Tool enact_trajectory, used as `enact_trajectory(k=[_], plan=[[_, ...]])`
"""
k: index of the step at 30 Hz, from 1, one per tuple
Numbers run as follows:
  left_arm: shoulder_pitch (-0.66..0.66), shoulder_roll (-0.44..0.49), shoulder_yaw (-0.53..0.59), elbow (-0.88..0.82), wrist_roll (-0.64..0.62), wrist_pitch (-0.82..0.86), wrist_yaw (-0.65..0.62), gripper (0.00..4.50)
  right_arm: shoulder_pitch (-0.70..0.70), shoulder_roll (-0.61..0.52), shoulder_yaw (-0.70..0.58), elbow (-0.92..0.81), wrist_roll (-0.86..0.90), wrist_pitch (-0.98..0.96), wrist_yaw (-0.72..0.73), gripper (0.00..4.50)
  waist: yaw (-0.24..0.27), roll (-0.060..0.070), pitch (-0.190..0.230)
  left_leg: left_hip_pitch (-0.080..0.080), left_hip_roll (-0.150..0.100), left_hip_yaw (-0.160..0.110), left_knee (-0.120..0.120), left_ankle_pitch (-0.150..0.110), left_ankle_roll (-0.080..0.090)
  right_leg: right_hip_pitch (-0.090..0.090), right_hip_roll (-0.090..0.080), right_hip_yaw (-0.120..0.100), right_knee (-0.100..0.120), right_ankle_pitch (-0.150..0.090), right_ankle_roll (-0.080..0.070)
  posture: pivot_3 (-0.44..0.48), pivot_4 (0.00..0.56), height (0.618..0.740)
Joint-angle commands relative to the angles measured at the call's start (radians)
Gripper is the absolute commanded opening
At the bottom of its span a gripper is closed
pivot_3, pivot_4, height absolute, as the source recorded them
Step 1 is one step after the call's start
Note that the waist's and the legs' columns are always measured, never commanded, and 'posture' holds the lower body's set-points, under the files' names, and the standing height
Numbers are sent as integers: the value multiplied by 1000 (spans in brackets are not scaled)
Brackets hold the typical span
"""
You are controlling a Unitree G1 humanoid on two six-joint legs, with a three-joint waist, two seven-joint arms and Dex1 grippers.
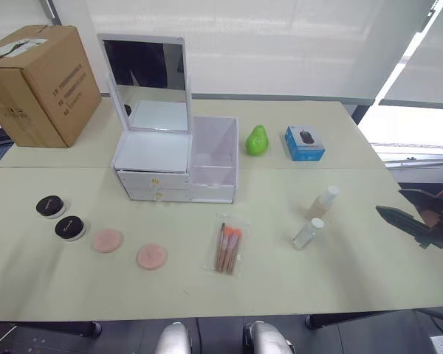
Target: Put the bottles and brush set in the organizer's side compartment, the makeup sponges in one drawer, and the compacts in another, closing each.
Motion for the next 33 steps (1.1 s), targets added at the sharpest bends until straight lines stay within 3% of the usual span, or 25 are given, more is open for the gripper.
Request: enact_trajectory(k=[1, 7, 10, 17, 23, 28, 33], plan=[[-19, 22, 15, 10, 9, -23, 3, 4415, -2, -3, -29, -10, 9, -26, 8, 4500, 0, 0, 0, 0, 0, 0, 0, 0, 0, 0, 0, 0, 0, 0, 0, 0, 150, 733], [-68, 5, -32, 16, 30, -43, 19, 4415, 16, 3, -40, -26, 12, -21, 6, 4500, 1, -1, 0, 0, 0, 0, 1, 0, 0, 1, 0, 0, 0, 0, 0, 0, 150, 733], [-98, -27, -79, -73, 11, -13, 28, 4415, 34, 27, -49, -64, 15, 1, -48, 4500, 3, -1, -1, 0, 0, 0, 1, 1, 1, 1, 0, 0, 1, 0, 0, 0, 150, 733], [-148, -131, -286, -461, -85, 160, 4, 4415, 103, 180, -83, -339, 81, 154, -358, 4500, 6, -2, -2, -4, 0, -1, 3, 1, 2, 4, 1, 1, 2, 3, 1, 0, 150, 733], [-288, -178, -453, -668, -171, 272, 8, 4415, 67, 376, 85, -512, -3, 197, -683, 4500, -1, -2, -3, -5, -1, -4, 6, 5, 8, 4, 5, 5, 3, 5, 0, 0, 150, 733], [-326, -203, -564, -829, -236, 339, -17, 4415, 4, 434, 204, -445, -151, 101, -770, 4500, -5, -1, -5, -3, -4, -6, 8, 6, 9, 4, 9, 14, 4, 6, 2, 0, 150, 733], [-321, -221, -629, -957, -280, 373, -7, 4415, -73, 446, 271, -335, -233, 17, -768, 4500, -9, -1, -5, 3, -4, -8, 8, 6, 10, 7, 13, 20, 3, 6, 2, 0, 150, 733]])
